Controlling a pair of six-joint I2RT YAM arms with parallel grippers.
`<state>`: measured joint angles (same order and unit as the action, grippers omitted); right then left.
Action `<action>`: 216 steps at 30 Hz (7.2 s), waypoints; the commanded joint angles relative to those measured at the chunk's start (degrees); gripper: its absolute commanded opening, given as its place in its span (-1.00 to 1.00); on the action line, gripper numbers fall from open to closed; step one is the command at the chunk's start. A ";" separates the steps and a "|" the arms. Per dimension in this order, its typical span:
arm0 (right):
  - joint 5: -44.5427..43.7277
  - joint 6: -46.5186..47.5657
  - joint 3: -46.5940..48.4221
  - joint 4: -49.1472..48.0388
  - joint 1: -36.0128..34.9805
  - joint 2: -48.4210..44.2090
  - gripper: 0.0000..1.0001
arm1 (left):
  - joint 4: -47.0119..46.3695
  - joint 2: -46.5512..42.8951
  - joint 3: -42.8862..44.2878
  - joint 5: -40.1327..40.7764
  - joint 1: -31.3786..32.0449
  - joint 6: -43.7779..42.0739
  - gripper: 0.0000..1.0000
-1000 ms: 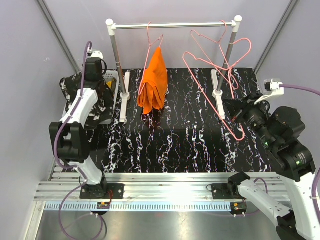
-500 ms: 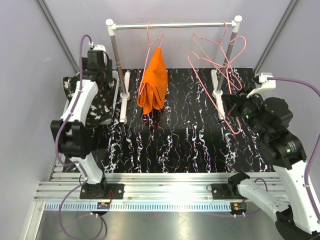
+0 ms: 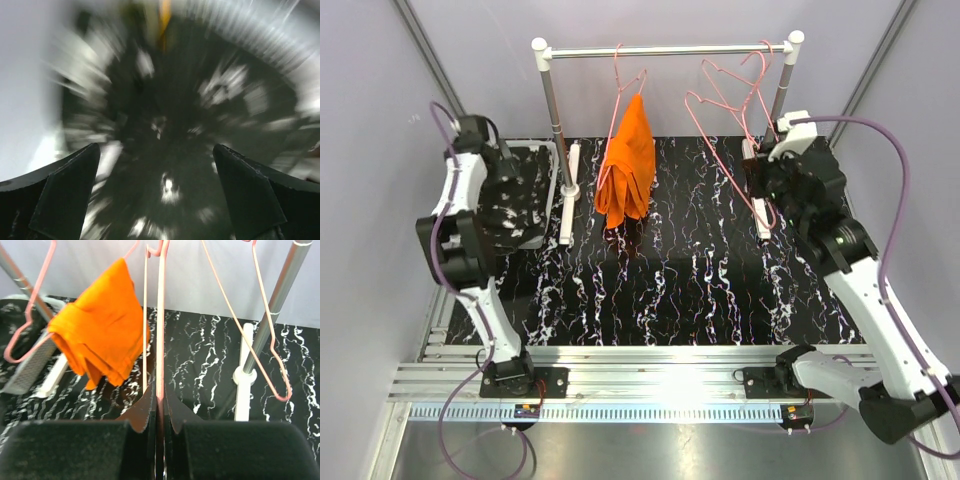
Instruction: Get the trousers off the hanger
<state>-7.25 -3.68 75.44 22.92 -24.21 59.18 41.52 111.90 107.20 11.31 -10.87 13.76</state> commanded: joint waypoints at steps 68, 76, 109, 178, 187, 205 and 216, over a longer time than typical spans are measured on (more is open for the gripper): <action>-20.17 -16.45 70.89 20.58 -20.71 66.57 0.85 | -8.82 -60.83 -40.67 -9.90 1.73 4.17 0.98; -23.87 -13.90 65.55 17.79 -20.53 65.11 -0.16 | -9.52 -61.01 -41.28 -12.44 1.73 3.99 0.98; -16.75 -5.11 64.92 5.91 -15.35 52.53 -1.00 | -19.10 -59.34 -38.47 -22.48 27.92 4.87 0.98; -7.78 -10.91 27.94 3.98 -15.78 10.78 -1.00 | -31.14 -25.58 -7.26 13.64 65.98 -16.48 -1.00; -13.93 -9.76 15.81 2.22 -15.70 11.75 -1.00 | -38.70 -33.22 -11.22 18.92 65.98 -16.83 -1.00; -10.60 -13.45 -3.72 1.25 -14.73 11.31 -1.00 | -49.69 -42.99 -14.74 30.08 65.02 -27.38 -1.00; -7.52 -14.16 -6.36 1.34 -14.73 9.03 -1.00 | -45.40 -46.94 -11.75 33.78 52.82 -31.51 -1.00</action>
<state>-15.33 -17.32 68.51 25.82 -39.24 70.96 5.89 68.66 90.70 42.11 46.04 -15.59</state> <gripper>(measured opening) 0.047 0.094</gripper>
